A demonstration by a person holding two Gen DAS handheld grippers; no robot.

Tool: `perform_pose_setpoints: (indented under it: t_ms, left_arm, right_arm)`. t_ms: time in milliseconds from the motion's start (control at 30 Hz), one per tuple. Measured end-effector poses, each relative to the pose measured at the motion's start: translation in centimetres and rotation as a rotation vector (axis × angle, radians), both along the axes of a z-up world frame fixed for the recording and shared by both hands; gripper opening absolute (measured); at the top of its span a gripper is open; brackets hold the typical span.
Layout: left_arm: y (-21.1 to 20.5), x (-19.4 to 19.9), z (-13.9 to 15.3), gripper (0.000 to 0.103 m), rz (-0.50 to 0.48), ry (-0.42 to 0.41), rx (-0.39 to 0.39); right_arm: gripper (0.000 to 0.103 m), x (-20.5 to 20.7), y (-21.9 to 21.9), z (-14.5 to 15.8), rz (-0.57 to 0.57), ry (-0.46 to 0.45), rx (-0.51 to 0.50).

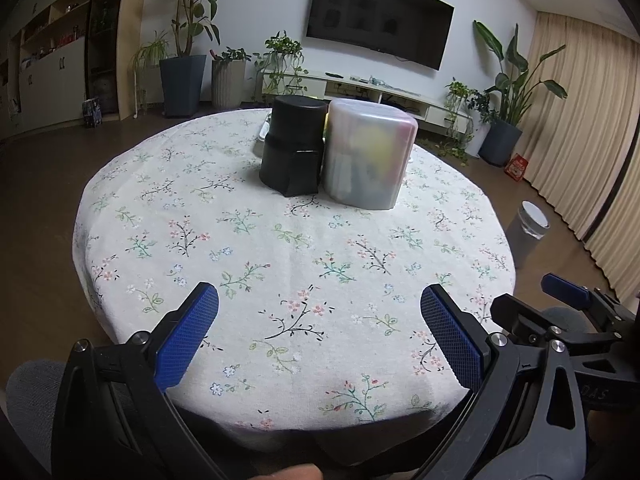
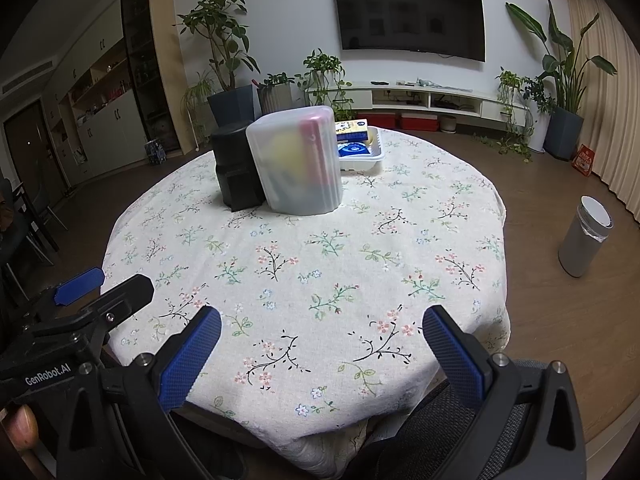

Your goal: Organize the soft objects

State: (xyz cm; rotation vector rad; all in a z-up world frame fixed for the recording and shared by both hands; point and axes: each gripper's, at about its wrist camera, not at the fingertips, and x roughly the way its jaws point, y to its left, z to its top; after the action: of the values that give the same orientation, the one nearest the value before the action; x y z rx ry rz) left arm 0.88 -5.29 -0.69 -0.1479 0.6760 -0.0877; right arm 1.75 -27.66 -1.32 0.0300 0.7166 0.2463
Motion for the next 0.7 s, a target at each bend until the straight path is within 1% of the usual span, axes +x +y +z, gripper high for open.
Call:
perform_pose_setpoints:
  t_ms: [700]
  left_arm:
    - [-0.01,-0.19,0.31,0.103,0.004,-0.018,0.008]
  right_arm:
    - [0.103,0.02,-0.01,-0.02,-0.001,-0.001,-0.001]
